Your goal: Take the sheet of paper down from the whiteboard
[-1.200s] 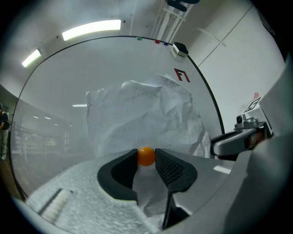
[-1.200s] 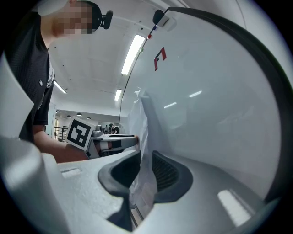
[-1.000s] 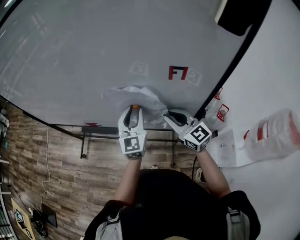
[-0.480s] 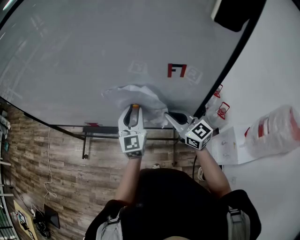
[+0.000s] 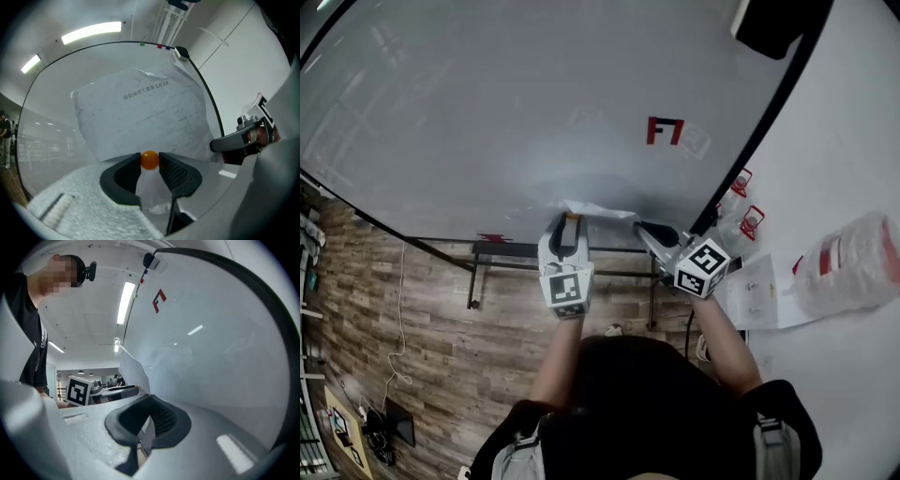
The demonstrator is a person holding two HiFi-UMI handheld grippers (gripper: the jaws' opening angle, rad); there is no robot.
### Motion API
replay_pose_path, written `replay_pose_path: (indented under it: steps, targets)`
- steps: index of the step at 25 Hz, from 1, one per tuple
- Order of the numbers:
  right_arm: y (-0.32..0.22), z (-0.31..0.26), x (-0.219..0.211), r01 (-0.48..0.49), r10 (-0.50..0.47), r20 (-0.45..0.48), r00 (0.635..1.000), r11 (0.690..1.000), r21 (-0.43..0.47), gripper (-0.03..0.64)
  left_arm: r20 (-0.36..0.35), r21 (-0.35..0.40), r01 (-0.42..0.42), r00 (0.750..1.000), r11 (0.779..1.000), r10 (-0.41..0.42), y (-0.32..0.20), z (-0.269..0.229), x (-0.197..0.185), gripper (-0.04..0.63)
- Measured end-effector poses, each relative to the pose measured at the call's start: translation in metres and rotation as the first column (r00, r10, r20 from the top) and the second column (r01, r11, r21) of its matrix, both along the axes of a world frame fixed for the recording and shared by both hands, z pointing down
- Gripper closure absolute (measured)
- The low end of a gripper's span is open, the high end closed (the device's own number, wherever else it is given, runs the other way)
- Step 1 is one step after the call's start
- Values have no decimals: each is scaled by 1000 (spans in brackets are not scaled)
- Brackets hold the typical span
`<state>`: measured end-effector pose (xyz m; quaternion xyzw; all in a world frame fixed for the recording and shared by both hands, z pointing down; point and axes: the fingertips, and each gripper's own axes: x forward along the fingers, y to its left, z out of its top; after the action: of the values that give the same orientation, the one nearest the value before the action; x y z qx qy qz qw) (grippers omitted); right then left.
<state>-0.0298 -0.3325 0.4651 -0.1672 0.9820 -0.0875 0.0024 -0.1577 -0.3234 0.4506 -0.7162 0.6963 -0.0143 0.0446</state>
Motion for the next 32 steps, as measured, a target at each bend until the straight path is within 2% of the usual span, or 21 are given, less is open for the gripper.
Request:
replay_pose_path:
  steps: [6,11,15,22,25,32]
  targets:
    - [22,8,-3,21,-20,22,1000,998,-55,613,24,-44,36,999,998,-35,29,2,-6,463]
    - [48,8,2,42,-31,86,996,991,-126,613,15,-70,50,999,996,-49,59,13,-3,463]
    - [67,11,7,45,-30,98,995,987,-154,612,28,-59,62,998,996,-61,85,22,-1,463]
    - [94,13,22,25,-5,113,994,984,-174,613,40,-73,103,994,992,-100,130,26,2,463]
    - [109,16,28,25,-8,101,995,986,-166,612,18,-73,105,994,992,-104,149,23,9,463]
    - [143,26,38,34,-27,51,998,990,-136,612,36,-81,147,989,986,-144,190,32,13,463]
